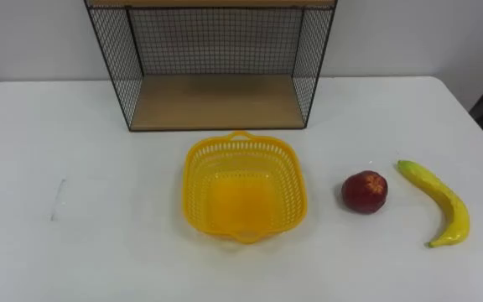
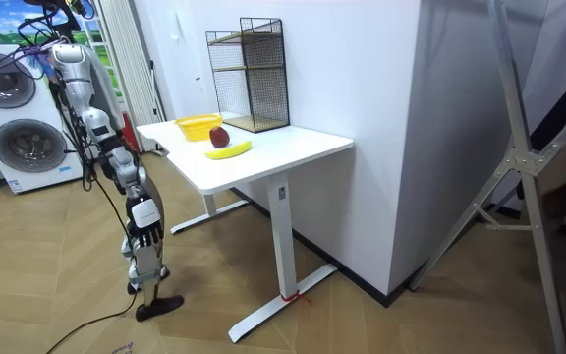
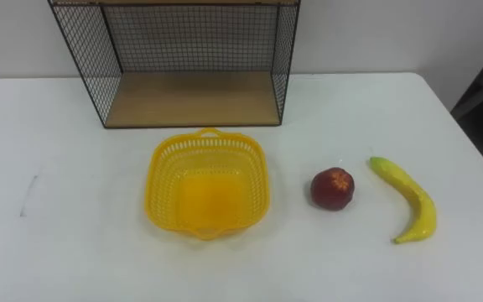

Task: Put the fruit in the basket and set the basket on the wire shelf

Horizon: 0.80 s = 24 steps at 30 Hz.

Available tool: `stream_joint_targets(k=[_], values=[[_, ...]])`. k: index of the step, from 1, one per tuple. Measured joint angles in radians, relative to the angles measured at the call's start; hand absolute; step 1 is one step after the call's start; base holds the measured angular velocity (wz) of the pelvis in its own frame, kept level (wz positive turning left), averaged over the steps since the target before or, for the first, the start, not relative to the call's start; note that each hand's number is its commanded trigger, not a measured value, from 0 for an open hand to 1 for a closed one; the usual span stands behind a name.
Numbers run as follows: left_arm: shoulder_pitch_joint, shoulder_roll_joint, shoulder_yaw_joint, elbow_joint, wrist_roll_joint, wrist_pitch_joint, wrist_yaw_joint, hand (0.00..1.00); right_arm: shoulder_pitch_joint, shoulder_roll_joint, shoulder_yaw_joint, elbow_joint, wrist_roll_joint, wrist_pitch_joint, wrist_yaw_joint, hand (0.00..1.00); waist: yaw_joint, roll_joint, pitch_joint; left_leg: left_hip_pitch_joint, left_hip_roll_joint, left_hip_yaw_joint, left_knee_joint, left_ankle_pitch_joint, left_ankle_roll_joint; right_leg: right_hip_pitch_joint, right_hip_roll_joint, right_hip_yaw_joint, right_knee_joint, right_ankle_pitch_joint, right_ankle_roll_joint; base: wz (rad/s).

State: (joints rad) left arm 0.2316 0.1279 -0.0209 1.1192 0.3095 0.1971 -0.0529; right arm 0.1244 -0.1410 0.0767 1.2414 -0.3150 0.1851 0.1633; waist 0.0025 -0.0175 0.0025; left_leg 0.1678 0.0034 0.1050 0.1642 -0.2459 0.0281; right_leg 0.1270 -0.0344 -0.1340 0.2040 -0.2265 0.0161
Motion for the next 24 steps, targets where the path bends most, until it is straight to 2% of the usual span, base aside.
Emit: stream_joint_targets(k=[4,14,21,24], values=[[-0.003,0.0,-0.023,-0.001,0.001,-0.002,-0.001,0.0,0.005,0.0,0.001,0.0,0.001,-0.013,0.0,0.0,0.001,0.0,0.0,-0.001,-0.001,-0.003,0.001,0.0,0.0,0.001,0.0,-0.001,-0.001,0.0,0.0,0.0],[0.001,0.0,-0.007,0.001,0.007,-0.012,-0.002,0.0,0.013,0.001,-0.002,0.008,0.061,-0.02,-0.027,0.0,0.002,-0.002,0.0008,0.001,-0.001,-0.005,0.007,0.0,0.0,0.006,-0.002,-0.006,-0.002,0.0,-0.001,0.0],[0.001,0.001,0.02,0.0,0.006,-0.015,-0.001,0.0,0.04,0.0,-0.028,0.011,0.26,-0.011,-0.113,0.0,0.0,0.004,0.0054,0.007,-0.001,-0.011,0.001,0.0,0.0,0.016,0.0,-0.006,-0.017,-0.001,0.0,0.02],[0.012,-0.009,0.067,0.002,0.007,-0.015,0.001,0.0,0.061,0.0,-0.062,0.029,0.418,-0.01,-0.156,0.0,0.004,0.006,0.0056,0.006,0.0,-0.011,-0.001,-0.001,0.0,0.016,0.001,-0.006,-0.013,-0.001,0.0,0.03]])
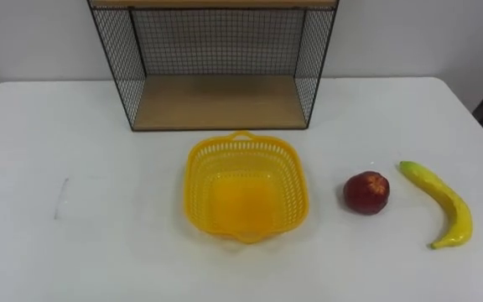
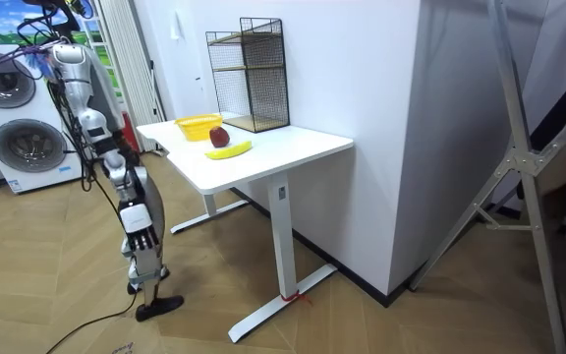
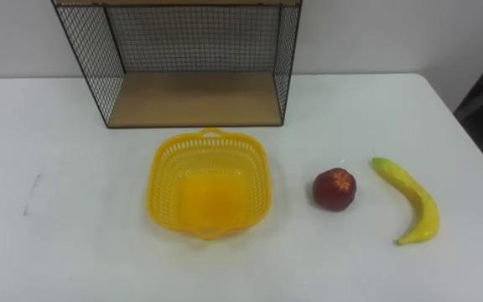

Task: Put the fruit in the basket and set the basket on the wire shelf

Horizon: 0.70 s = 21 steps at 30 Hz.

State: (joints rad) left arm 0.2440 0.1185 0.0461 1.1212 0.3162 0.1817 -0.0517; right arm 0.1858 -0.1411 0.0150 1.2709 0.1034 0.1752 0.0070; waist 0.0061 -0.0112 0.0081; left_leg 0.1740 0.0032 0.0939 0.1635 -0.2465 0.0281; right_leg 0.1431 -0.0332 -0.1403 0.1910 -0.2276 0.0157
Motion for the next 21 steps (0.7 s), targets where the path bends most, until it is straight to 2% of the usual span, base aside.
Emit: stream_joint_targets(k=[3,4,5,8,10,11,13,14,16,17,19,21], values=[[0.012,-0.01,0.03,-0.001,-0.002,0.0,0.002,0.0,0.031,0.004,-0.033,0.006,0.202,0.001,-0.055,0.0,-0.007,0.002,-0.0002,-0.008,0.0,0.0,0.001,0.0,-0.001,-0.001,0.001,0.0,0.003,0.0,-0.001,0.0],[0.013,-0.012,0.03,-0.002,-0.001,0.0,0.003,0.0,0.041,0.011,-0.047,0.009,0.279,0.001,-0.076,0.0,-0.011,0.004,0.0039,-0.009,0.0,0.0,0.004,0.0,-0.001,-0.003,0.0,0.001,0.012,-0.001,-0.002,0.0],[0.014,-0.013,0.03,-0.001,-0.001,0.0,0.003,0.0,0.042,0.015,-0.055,0.015,0.313,0.001,-0.086,0.0,-0.014,0.002,0.0064,-0.009,0.0,0.001,0.004,0.0,-0.001,-0.005,0.0,0.002,0.016,-0.001,-0.002,0.0],[0.013,-0.018,0.033,-0.001,-0.001,-0.006,0.004,0.0,0.042,0.023,-0.093,0.025,0.431,0.015,-0.128,0.0,-0.032,0.008,0.0074,-0.012,0.0,0.002,0.006,-0.001,-0.001,-0.01,0.0,0.004,0.019,-0.001,-0.002,-0.04],[0.016,-0.018,0.037,-0.001,-0.002,-0.024,0.004,0.0,0.042,0.027,-0.167,0.025,0.556,0.022,-0.188,0.0,-0.044,0.015,0.0111,-0.009,0.001,0.011,0.006,-0.001,-0.001,-0.016,-0.001,0.005,0.032,-0.001,-0.003,-0.09],[0.018,-0.018,0.04,-0.001,-0.004,-0.027,0.004,0.0,0.041,0.027,-0.207,0.021,0.614,0.012,-0.208,0.0,-0.048,0.017,0.0119,-0.008,0.001,0.012,0.006,-0.001,-0.001,-0.016,-0.002,0.006,0.032,-0.001,-0.003,-0.1],[0.021,-0.018,0.078,-0.002,-0.009,-0.036,0.008,0.0,0.019,0.025,-0.337,-0.028,0.859,-0.044,-0.264,0.0,-0.066,0.02,0.0096,-0.006,-0.001,0.017,0.006,-0.001,0.0,-0.023,-0.001,0.015,0.04,-0.003,-0.003,-0.11],[0.021,-0.018,0.089,-0.003,-0.009,-0.04,0.011,0.0,0.012,0.025,-0.36,-0.047,0.921,-0.056,-0.275,0.0,-0.069,0.022,0.0105,-0.006,-0.002,0.018,0.006,-0.001,0.0,-0.026,-0.001,0.018,0.045,-0.005,-0.003,-0.06],[0.037,-0.017,0.118,-0.016,-0.008,-0.046,0.025,0.0,-0.008,0.031,-0.45,-0.139,1.129,-0.092,-0.313,0.0,-0.094,0.013,0.0041,-0.007,-0.009,0.013,0.01,-0.001,0.0,-0.035,-0.001,0.025,0.048,-0.014,-0.003,0.02],[0.043,-0.017,0.118,-0.025,-0.009,-0.047,0.026,0.0,-0.01,0.031,-0.467,-0.161,1.171,-0.1,-0.321,0.0,-0.097,0.013,0.0031,-0.009,-0.009,0.013,0.013,-0.001,0.0,-0.035,-0.001,0.025,0.048,-0.014,-0.003,0.08],[0.061,-0.011,0.119,-0.052,-0.017,-0.06,0.028,0.0,-0.032,0.029,-0.522,-0.201,1.268,-0.145,-0.355,0.0,-0.112,0.005,-0.0034,-0.022,-0.008,0.01,0.027,-0.001,0.0,-0.039,-0.002,0.025,0.048,-0.013,-0.004,0.09],[0.071,-0.004,0.119,-0.069,-0.042,-0.06,0.03,0.0,-0.038,0.033,-0.548,-0.256,1.278,-0.165,-0.392,0.0,-0.113,-0.001,-0.0065,-0.027,-0.008,0.009,0.032,-0.001,0.0,-0.041,-0.001,0.027,0.047,-0.013,-0.005,0.04]])
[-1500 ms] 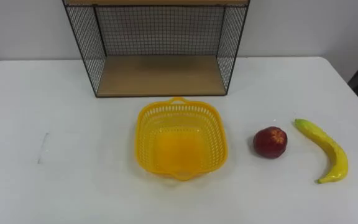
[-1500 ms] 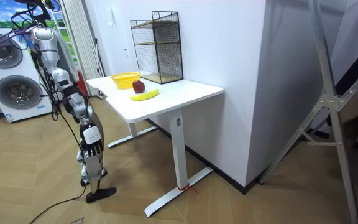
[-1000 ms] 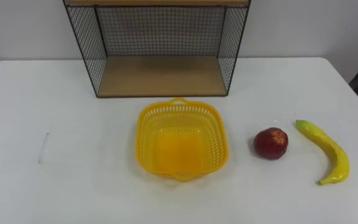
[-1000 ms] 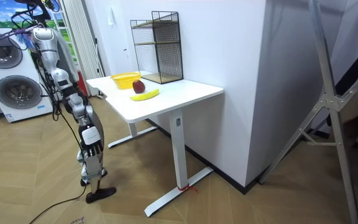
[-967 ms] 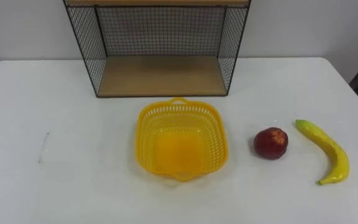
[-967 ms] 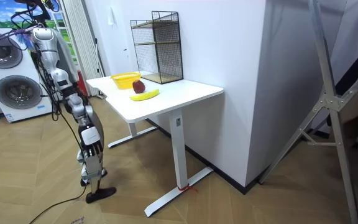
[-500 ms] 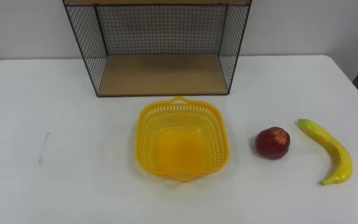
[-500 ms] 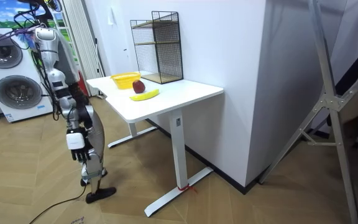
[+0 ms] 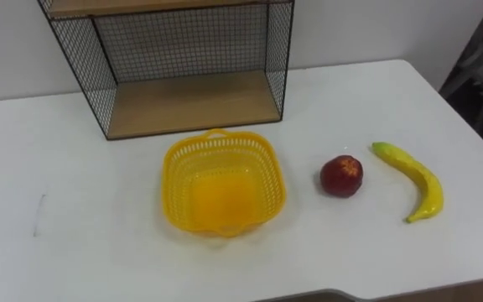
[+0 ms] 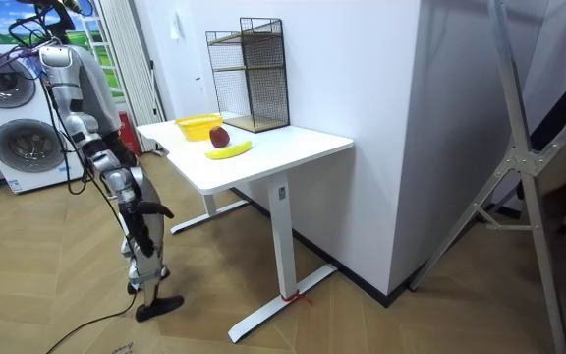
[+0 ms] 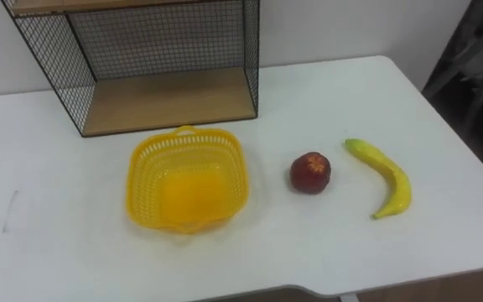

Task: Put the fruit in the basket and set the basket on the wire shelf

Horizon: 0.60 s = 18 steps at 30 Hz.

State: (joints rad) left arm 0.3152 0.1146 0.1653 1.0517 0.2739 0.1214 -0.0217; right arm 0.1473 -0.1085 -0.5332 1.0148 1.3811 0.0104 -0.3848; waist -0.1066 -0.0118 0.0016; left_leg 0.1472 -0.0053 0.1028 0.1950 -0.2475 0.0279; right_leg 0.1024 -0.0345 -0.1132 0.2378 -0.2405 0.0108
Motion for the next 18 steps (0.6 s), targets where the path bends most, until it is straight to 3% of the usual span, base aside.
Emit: stream_joint_targets(k=[6,8,13,18], values=[[0.017,0.023,0.054,-0.016,-0.024,-0.034,0.029,0.0,0.0,0.0,-0.111,-0.197,-0.005,-0.089,-0.18,0.0,-0.008,-0.016,-0.0079,0.002,-0.001,0.004,0.002,0.0,0.0,0.003,0.0,0.0,-0.002,0.001,-0.001,-0.02],[0.017,0.025,0.067,-0.016,-0.022,-0.04,0.046,0.0,-0.001,-0.003,-0.137,-0.253,-0.038,-0.112,-0.246,0.0,-0.009,-0.02,-0.0071,0.002,-0.001,0.006,-0.001,0.0,0.0,0.001,0.0,0.001,-0.001,0.001,-0.001,-0.02],[0.028,0.027,0.068,-0.055,-0.016,-0.045,0.06,0.0,-0.009,-0.008,-0.166,-0.55,-0.237,-0.155,-0.5,0.0,-0.027,-0.023,-0.0067,-0.011,-0.002,0.019,-0.006,0.0,0.0,-0.023,0.001,0.014,0.005,0.0,0.001,-0.06],[0.025,0.048,0.069,-0.063,0.008,-0.082,0.063,0.0,-0.061,-0.085,-0.21,-0.698,-0.517,-0.225,-0.657,0.0,-0.032,-0.029,-0.0077,-0.048,-0.003,0.005,0.004,0.001,0.001,-0.044,0.001,0.006,-0.005,0.009,0.002,0.06]])
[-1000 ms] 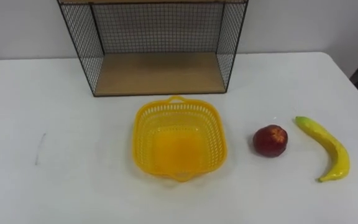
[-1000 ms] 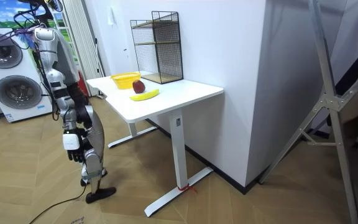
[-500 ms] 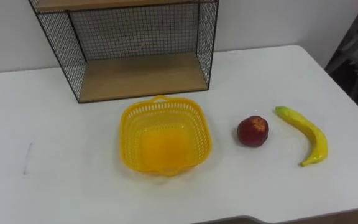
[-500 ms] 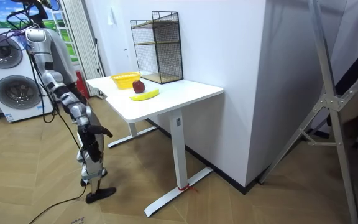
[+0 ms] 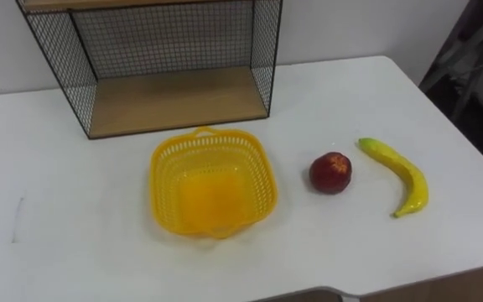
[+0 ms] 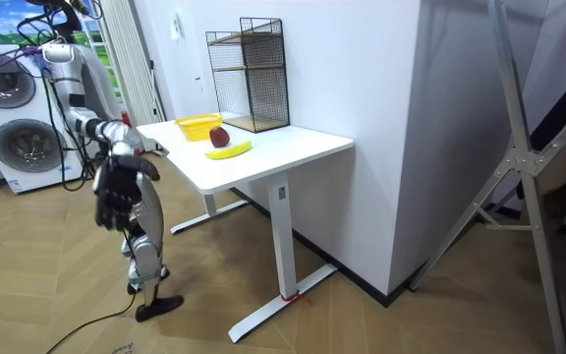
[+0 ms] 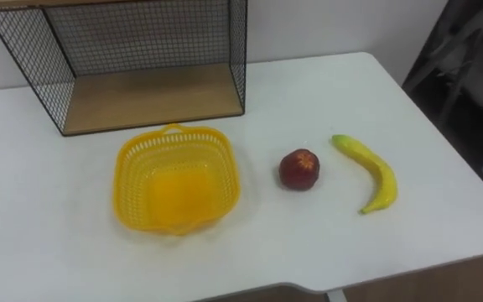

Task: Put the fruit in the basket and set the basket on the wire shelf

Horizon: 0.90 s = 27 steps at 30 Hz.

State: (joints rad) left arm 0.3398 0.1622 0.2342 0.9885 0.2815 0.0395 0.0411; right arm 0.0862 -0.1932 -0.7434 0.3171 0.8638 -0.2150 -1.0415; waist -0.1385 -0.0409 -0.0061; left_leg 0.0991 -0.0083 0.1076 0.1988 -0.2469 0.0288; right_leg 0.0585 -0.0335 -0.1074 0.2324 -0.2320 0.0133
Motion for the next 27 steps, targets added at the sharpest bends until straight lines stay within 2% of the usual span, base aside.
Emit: stream_joint_targets(k=[6,9,11,14,19,20,22,27], values=[[-0.01,0.002,-0.025,0.016,0.009,-0.002,0.0,0.0,-0.008,-0.023,0.027,-0.29,-0.39,-0.01,-0.053,0.0,0.014,0.015,0.0019,-0.018,0.001,-0.004,-0.001,0.0,0.0,-0.01,0.002,-0.003,-0.007,0.008,-0.001,0.01],[-0.022,0.003,-0.06,0.019,0.011,-0.002,-0.003,0.0,-0.017,-0.043,0.078,-0.351,-0.548,-0.012,-0.051,0.0,0.039,0.015,0.0029,-0.018,0.001,-0.003,-0.002,0.0,0.0,-0.011,0.003,-0.002,-0.011,0.01,-0.002,-0.02],[-0.039,0.002,-0.066,0.034,0.013,-0.005,-0.008,0.0,-0.015,-0.042,0.12,-0.404,-0.596,-0.012,-0.04,0.0,0.058,0.014,0.0022,-0.016,0.003,0.0,-0.003,0.0,0.0,-0.017,0.004,0.001,-0.011,0.011,-0.002,-0.05],[-0.039,0.003,-0.084,0.041,0.016,-0.012,-0.009,0.0,-0.007,-0.043,0.193,-0.459,-0.659,-0.012,0.028,0.0,0.064,0.014,0.0025,-0.015,0.004,-0.004,-0.012,0.0,0.0,-0.014,0.006,-0.001,-0.012,0.011,-0.003,0.03],[-0.029,0.007,-0.112,0.052,0.034,-0.014,-0.01,0.0,0.018,-0.045,0.318,-0.494,-0.705,0.008,0.17,0.0,0.09,-0.001,0.0096,-0.008,0.006,0.001,-0.012,0.0,0.0,-0.006,0.006,0.0,-0.012,0.011,-0.003,-0.02],[-0.029,0.009,-0.117,0.052,0.034,-0.014,-0.01,0.0,0.018,-0.046,0.331,-0.494,-0.705,0.012,0.187,0.0,0.093,0.0,0.0088,-0.006,0.006,0.001,-0.012,0.0,0.0,-0.004,0.006,0.0,-0.013,0.012,-0.004,0.0],[-0.029,0.009,-0.122,0.057,0.034,-0.015,-0.01,0.0,0.018,-0.047,0.39,-0.481,-0.706,0.02,0.265,0.0,0.1,-0.001,0.0151,0.004,0.008,-0.001,-0.01,0.0,0.0,0.014,0.007,-0.006,-0.016,0.013,-0.005,0.05],[-0.033,0.007,-0.14,0.063,0.035,-0.018,-0.017,0.0,0.012,-0.049,0.477,-0.401,-0.706,0.02,0.432,0.0,0.123,-0.001,0.0146,0.01,0.01,0.0,-0.008,0.0,0.0,0.017,0.008,-0.006,-0.016,0.019,-0.006,0.0]])
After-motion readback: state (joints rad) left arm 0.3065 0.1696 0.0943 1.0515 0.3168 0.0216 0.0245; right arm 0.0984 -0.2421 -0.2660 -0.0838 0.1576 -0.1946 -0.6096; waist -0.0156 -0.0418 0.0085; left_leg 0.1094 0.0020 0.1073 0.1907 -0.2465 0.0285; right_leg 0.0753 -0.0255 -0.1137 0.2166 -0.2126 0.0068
